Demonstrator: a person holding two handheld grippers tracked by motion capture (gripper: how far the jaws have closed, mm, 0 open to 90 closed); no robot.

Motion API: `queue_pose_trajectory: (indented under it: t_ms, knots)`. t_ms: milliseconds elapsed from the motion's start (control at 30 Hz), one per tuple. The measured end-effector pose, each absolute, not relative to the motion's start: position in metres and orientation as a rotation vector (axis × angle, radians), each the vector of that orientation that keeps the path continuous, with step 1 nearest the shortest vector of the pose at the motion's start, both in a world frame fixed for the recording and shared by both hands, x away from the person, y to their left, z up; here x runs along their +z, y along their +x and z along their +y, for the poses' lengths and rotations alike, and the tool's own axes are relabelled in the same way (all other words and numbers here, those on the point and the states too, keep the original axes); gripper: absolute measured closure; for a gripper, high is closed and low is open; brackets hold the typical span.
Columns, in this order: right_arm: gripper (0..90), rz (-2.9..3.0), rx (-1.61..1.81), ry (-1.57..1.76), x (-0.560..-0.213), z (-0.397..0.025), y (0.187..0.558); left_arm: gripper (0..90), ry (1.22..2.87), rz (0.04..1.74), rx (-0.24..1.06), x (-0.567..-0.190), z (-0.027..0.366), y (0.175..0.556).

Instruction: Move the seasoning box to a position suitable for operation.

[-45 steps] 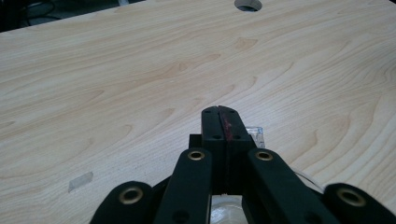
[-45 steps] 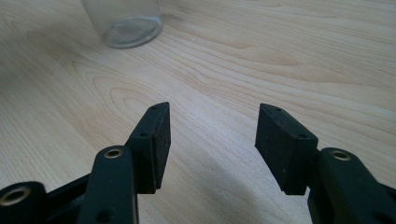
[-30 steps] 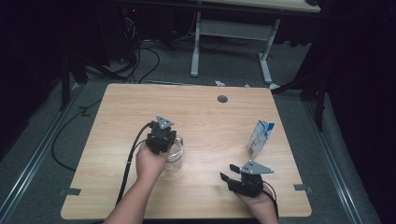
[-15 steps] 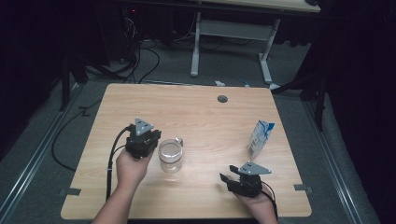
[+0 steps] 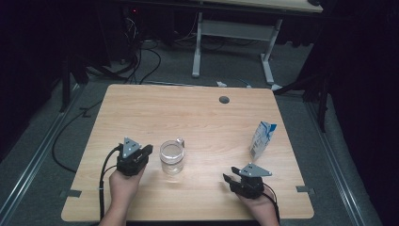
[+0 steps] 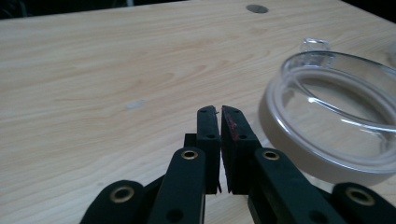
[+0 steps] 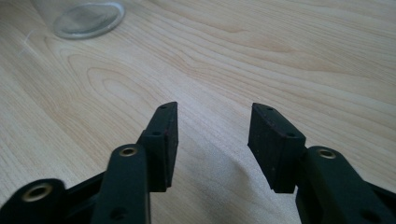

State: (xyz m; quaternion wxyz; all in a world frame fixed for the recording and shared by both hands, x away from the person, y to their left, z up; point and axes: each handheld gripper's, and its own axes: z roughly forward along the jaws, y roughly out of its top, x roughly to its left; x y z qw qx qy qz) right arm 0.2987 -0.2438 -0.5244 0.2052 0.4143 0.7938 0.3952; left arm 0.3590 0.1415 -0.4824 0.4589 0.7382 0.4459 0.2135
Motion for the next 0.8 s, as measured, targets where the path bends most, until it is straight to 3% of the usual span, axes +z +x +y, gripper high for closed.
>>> queue_pose_trajectory:
  t_ms: [367,433,800]
  knots:
    - [53.9,2.183,1.135,1.186,-0.507,-0.225,0.316,89.6,1.815,1.057,0.506,-0.487,0.127,0.377]
    - [53.4,2.185,1.138,1.173,-0.505,-0.222,0.314,90.0,1.845,1.035,0.546,-0.486,0.123,0.376]
    - [51.9,2.229,1.149,1.220,-0.518,-0.234,0.298,90.0,1.814,1.022,0.494,-0.488,0.127,0.370]
